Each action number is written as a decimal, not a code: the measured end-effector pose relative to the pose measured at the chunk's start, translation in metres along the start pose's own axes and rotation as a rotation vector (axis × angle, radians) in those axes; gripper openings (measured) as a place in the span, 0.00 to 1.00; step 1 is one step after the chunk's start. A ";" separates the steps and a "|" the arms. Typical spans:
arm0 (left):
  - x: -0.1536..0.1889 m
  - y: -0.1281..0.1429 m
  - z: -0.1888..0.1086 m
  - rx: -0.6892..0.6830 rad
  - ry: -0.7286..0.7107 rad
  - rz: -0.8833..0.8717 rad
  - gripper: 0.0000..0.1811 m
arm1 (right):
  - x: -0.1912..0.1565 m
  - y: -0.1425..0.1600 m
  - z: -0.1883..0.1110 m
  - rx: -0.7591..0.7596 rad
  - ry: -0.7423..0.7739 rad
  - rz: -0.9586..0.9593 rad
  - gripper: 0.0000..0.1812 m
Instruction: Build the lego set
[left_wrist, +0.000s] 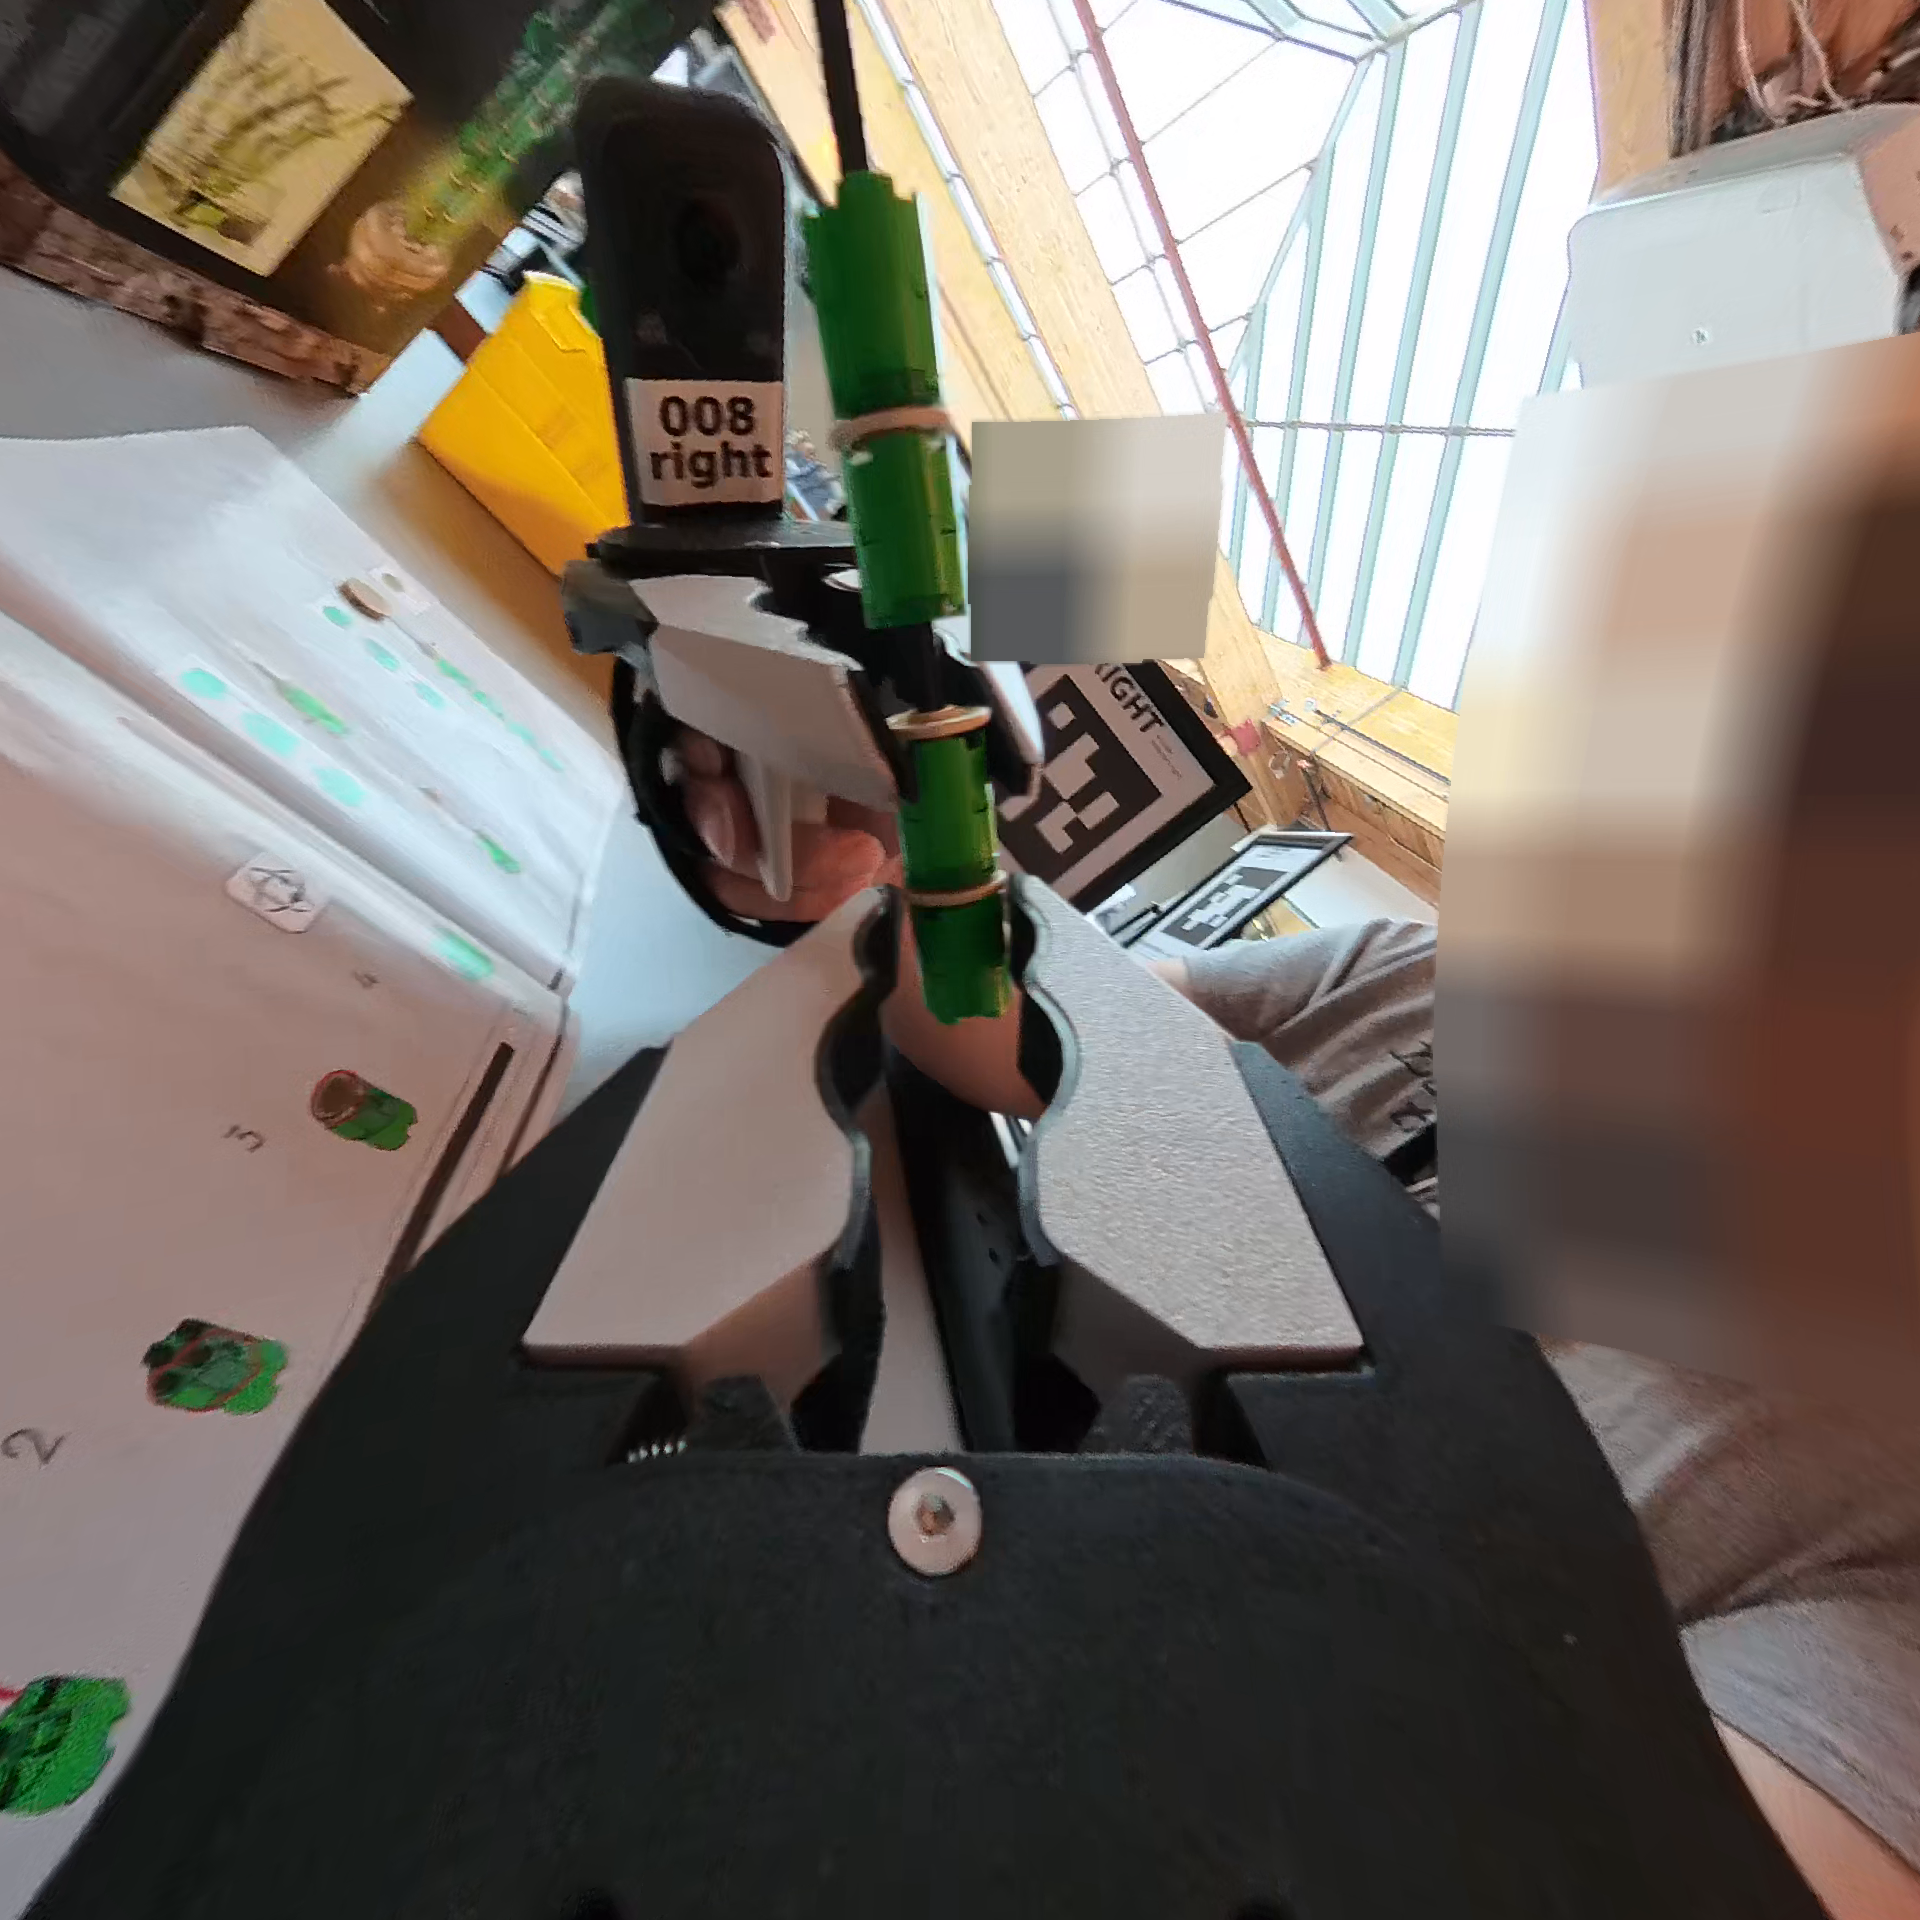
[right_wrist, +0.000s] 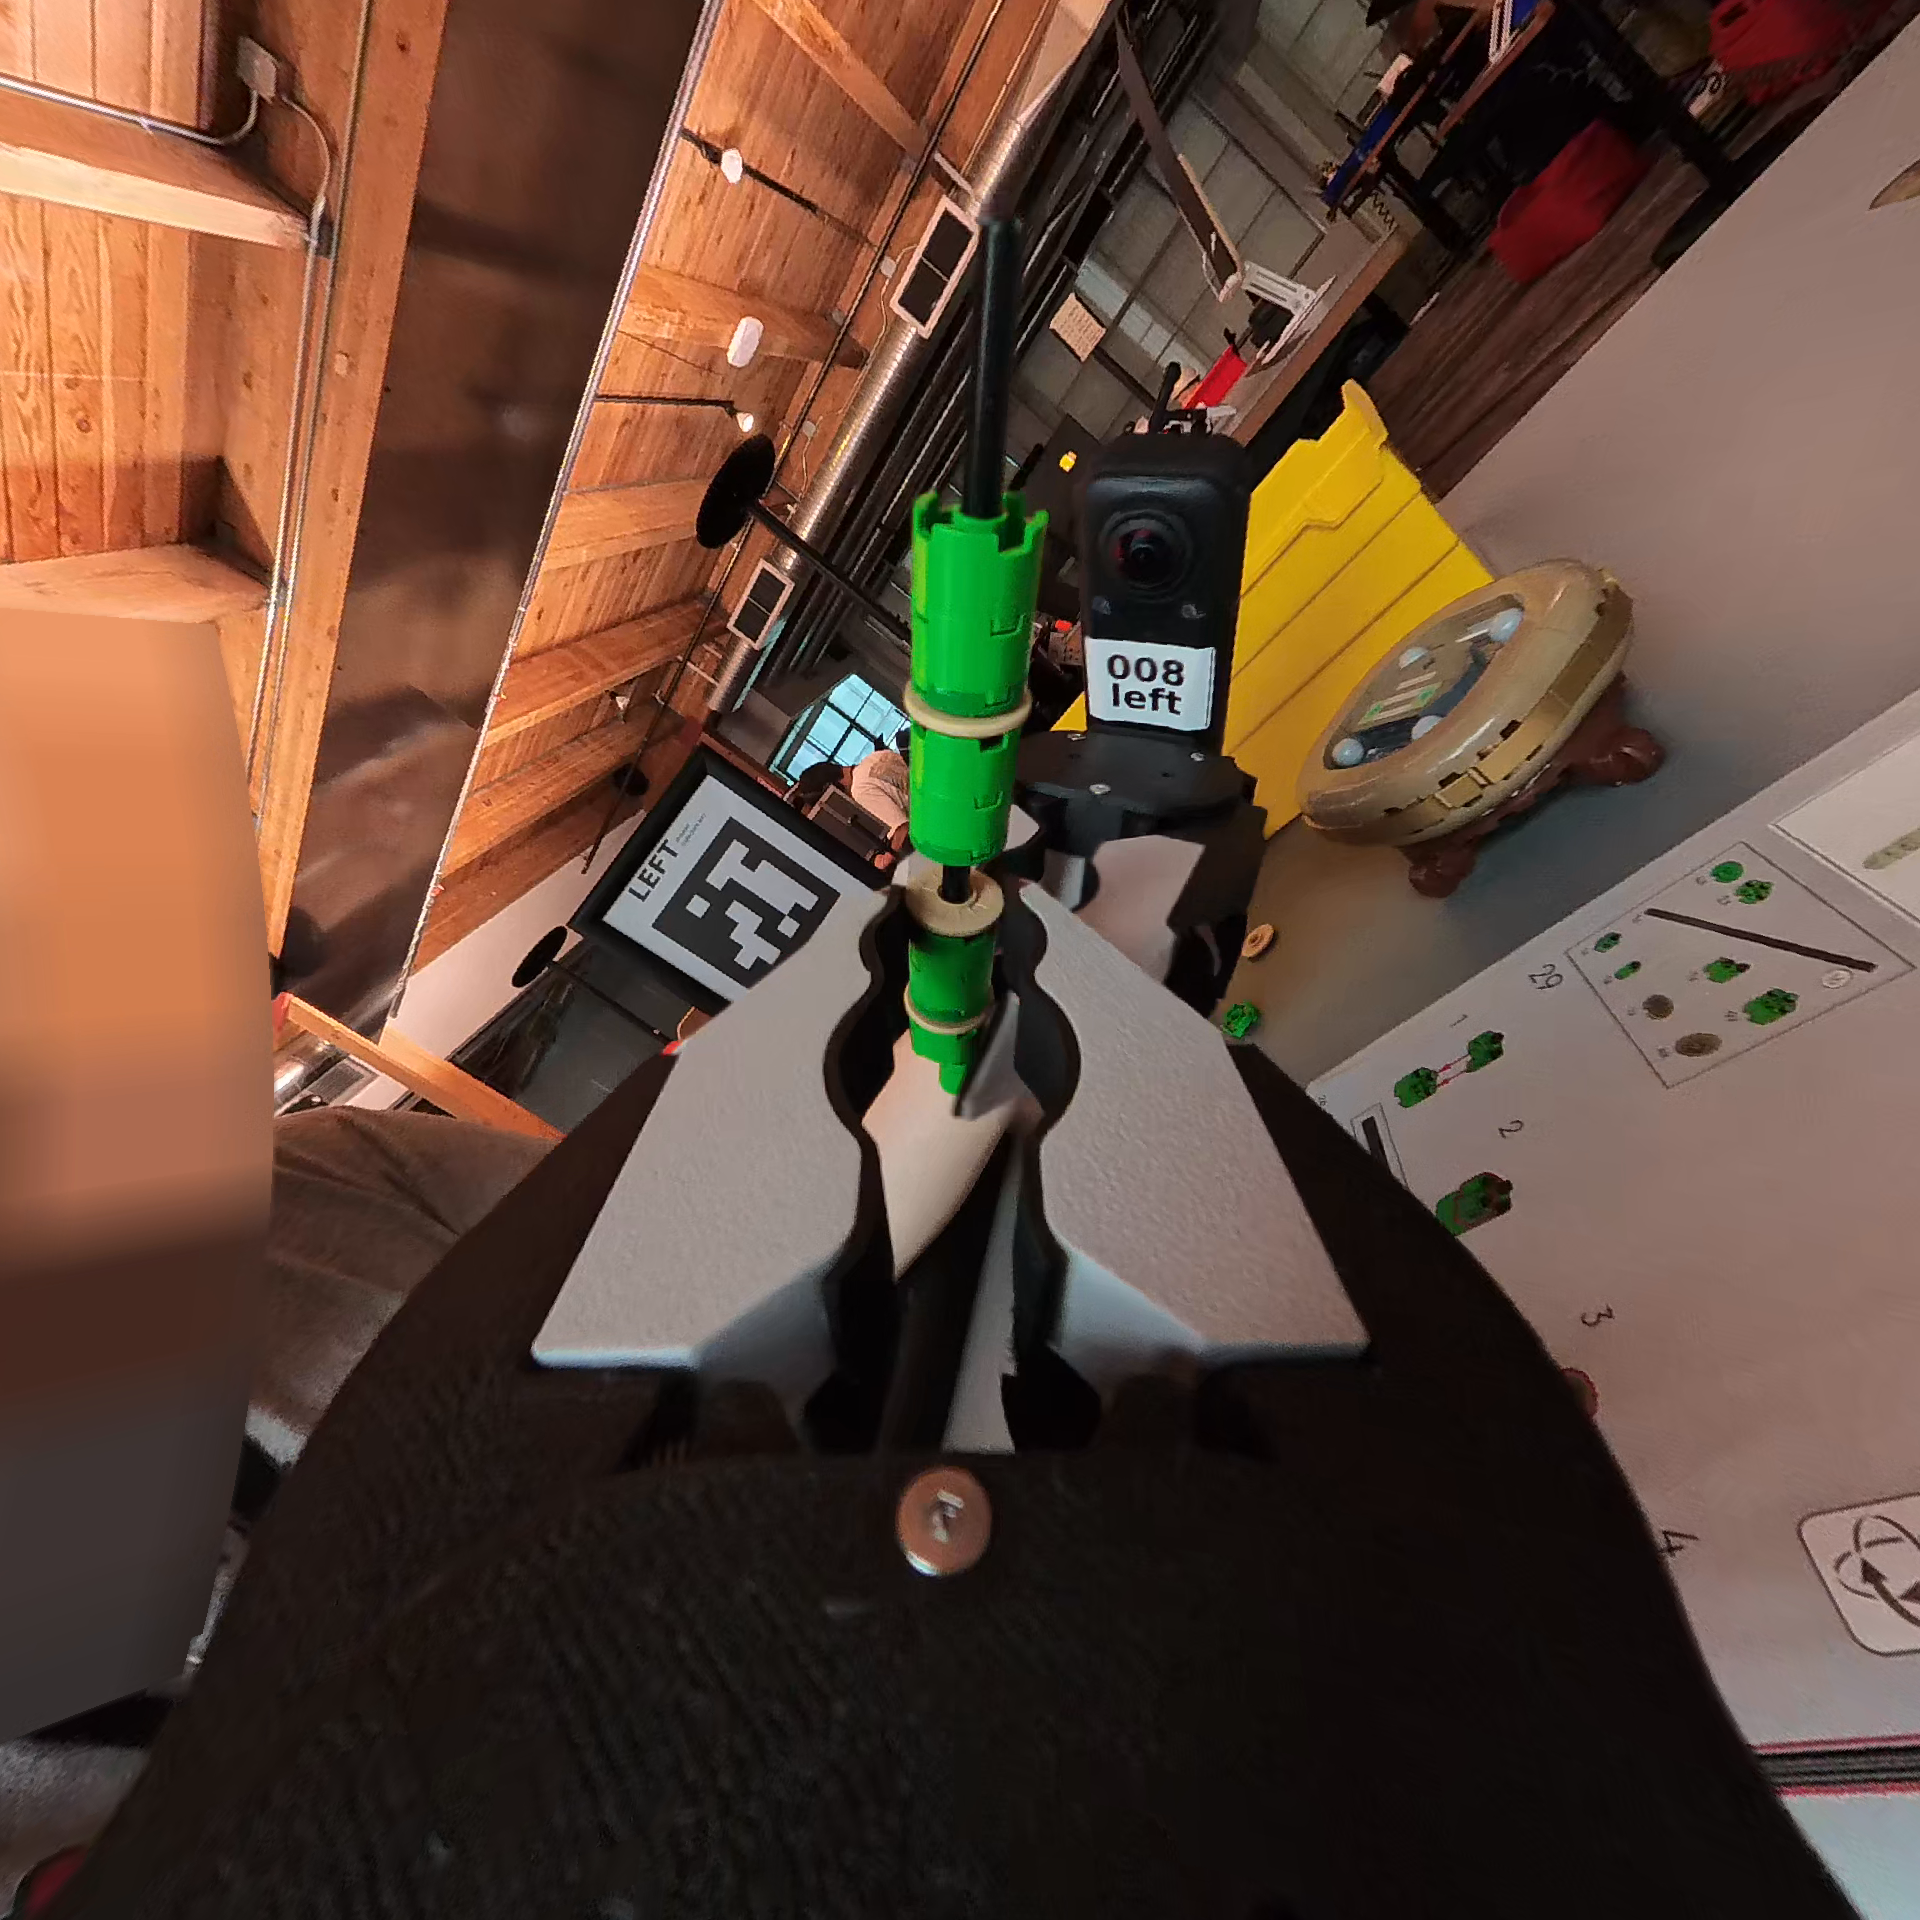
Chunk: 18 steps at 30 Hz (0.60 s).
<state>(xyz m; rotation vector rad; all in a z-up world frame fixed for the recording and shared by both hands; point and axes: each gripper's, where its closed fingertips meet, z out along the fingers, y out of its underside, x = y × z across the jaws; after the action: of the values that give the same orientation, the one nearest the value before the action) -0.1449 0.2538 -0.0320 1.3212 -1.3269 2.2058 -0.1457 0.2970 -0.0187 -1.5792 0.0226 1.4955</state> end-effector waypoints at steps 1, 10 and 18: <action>0.001 0.001 0.000 -0.003 0.006 0.000 0.08 | -0.001 0.001 0.001 -0.003 -0.010 0.003 0.08; 0.000 0.001 0.000 -0.013 -0.021 0.025 0.09 | -0.002 0.006 0.004 -0.033 -0.020 0.005 0.08; 0.000 -0.003 0.000 0.013 -0.011 0.011 0.09 | -0.001 0.006 0.002 -0.026 -0.036 0.045 0.08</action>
<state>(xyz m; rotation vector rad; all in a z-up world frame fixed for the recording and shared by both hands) -0.1433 0.2548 -0.0302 1.3360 -1.3290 2.2215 -0.1514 0.2945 -0.0212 -1.5814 0.0180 1.5645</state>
